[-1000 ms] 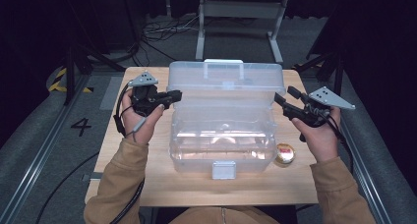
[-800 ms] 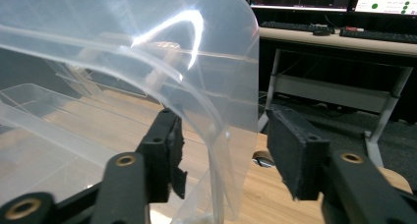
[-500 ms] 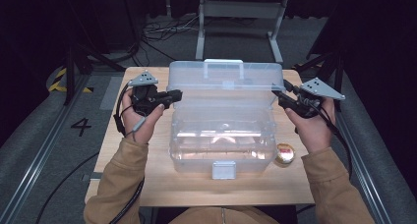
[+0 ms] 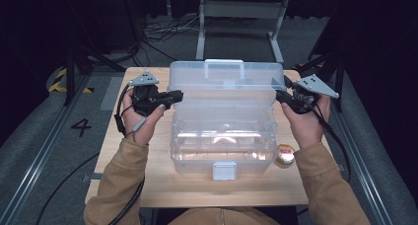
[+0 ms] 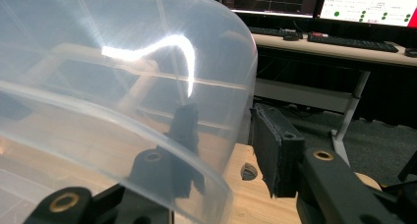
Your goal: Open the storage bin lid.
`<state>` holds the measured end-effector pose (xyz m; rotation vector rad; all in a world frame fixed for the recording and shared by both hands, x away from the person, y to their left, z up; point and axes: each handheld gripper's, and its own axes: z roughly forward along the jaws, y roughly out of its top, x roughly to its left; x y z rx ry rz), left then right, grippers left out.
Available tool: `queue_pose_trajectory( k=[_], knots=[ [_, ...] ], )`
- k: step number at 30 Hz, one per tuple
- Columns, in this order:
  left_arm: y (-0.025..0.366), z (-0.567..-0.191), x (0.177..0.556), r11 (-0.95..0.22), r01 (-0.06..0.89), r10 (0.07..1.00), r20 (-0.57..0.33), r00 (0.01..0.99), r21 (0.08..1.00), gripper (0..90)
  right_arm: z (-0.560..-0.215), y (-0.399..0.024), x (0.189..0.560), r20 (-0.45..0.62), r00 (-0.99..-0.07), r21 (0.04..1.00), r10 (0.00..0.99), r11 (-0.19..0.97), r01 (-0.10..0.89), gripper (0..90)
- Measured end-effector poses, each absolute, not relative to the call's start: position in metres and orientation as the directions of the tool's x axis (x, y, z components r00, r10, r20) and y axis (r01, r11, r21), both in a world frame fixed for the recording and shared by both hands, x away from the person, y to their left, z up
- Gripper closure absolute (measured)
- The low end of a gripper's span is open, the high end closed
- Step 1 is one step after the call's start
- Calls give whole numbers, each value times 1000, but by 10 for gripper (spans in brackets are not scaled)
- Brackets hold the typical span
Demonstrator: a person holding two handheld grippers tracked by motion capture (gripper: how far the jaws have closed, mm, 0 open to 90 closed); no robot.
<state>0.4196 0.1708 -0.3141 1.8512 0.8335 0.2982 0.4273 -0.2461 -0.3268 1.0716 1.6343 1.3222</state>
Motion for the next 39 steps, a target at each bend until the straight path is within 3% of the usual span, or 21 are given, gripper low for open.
queue_pose_trajectory(
  k=[4,10,23,39],
  knots=[
    [169,-315,420,-223,411,662,-173,730,884,821,-328,-243,429,-62,-323,985,944,111,135,638],
    [166,-315,420,-239,417,655,-171,736,877,811,-330,-239,429,-39,-281,988,959,78,131,737],
    [167,-316,417,-256,424,650,-170,741,869,781,-328,-237,433,-55,-236,990,970,85,116,809],
    [181,-315,403,-261,443,639,-191,746,858,738,-319,-238,451,-29,-238,978,971,77,194,823]
  ],
)
